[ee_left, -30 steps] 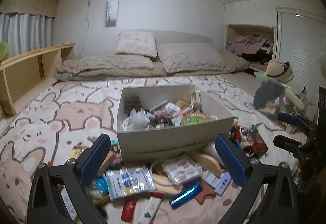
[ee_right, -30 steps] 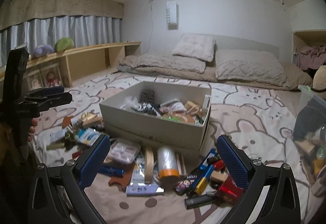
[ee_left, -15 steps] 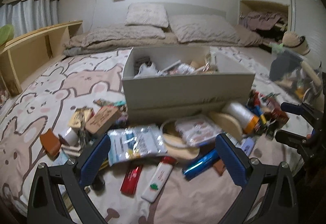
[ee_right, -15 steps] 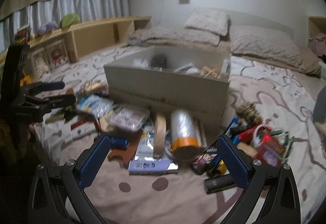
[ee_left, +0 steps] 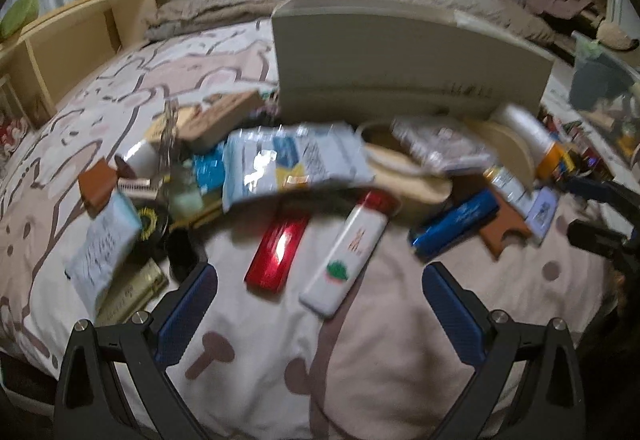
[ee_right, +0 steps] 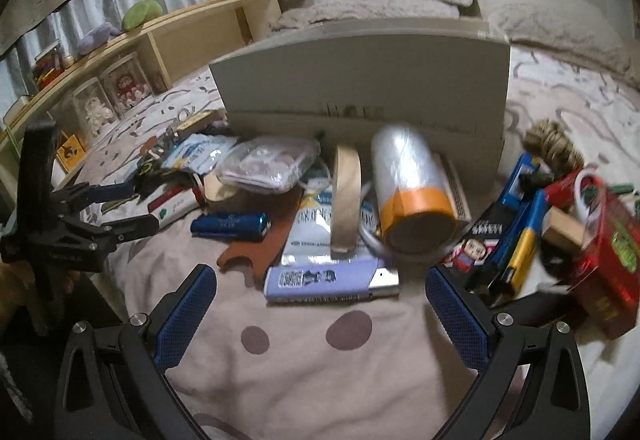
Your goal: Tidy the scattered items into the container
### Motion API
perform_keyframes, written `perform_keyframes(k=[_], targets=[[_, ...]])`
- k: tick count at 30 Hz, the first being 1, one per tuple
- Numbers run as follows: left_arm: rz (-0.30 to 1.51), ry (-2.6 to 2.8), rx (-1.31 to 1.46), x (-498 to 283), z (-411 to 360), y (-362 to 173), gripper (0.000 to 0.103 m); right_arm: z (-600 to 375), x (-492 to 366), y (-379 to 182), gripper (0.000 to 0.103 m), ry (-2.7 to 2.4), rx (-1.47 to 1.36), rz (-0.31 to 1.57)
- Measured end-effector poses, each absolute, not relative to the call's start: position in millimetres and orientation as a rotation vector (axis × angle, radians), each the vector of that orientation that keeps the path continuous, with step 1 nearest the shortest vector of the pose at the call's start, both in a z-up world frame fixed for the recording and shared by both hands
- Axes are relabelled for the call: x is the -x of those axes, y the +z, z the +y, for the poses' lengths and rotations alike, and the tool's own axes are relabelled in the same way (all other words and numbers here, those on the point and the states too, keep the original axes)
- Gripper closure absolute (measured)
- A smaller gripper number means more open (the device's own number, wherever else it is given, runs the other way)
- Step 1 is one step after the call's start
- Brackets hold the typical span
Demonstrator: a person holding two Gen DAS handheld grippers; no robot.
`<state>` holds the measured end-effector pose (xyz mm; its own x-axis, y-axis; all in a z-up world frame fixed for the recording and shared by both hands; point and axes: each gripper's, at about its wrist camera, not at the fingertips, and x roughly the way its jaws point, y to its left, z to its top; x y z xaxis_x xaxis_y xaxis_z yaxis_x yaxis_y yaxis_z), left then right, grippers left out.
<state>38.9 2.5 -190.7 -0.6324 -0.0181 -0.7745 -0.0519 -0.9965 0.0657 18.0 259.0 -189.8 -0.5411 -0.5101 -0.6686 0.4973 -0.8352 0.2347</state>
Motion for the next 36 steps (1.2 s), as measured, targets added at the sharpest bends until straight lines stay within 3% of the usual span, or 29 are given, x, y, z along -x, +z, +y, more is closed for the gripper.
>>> perform_keyframes(k=[12, 21, 36], targets=[[0.112, 2.855, 1.518, -31, -18, -210, 0.000, 260, -13, -204, 0.000, -2.322, -1.044, -0.006], [0.078, 2.901, 1.564, -29, -33, -209, 0.000, 245, -23, -213, 0.000, -2.347, -0.995, 0.247], [0.011, 3.015, 1.660, -15, -68, -211, 0.000, 246, -21, -213, 0.000, -2.362, -0.997, 0.213]])
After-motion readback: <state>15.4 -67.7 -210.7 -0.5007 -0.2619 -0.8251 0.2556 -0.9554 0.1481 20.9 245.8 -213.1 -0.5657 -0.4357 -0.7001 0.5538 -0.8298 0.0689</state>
